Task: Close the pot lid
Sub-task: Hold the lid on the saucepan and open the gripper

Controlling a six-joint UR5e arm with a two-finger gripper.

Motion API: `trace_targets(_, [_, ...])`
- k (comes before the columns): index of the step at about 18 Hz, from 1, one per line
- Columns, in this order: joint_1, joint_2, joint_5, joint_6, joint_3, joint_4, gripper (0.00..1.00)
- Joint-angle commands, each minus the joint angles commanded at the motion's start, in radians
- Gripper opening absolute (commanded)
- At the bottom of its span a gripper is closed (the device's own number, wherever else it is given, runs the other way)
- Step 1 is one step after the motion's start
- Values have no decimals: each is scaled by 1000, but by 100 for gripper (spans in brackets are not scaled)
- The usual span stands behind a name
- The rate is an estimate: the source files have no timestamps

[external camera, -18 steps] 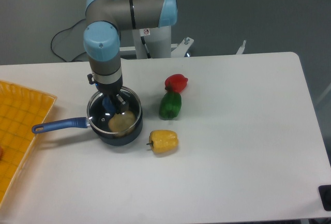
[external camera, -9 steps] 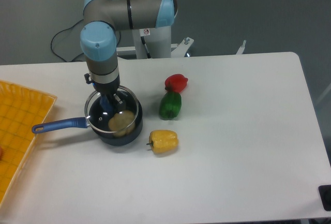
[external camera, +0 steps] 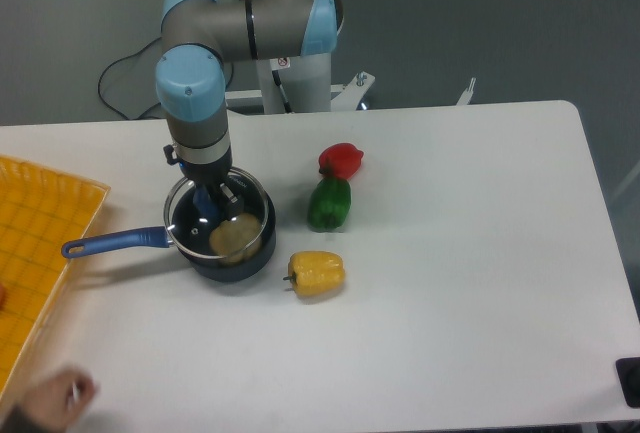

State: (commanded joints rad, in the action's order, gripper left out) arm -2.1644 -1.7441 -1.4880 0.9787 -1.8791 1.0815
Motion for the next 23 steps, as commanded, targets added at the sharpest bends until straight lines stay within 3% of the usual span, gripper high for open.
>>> trace_targets(23, [-3, -18, -6, -2, 9, -3, 42])
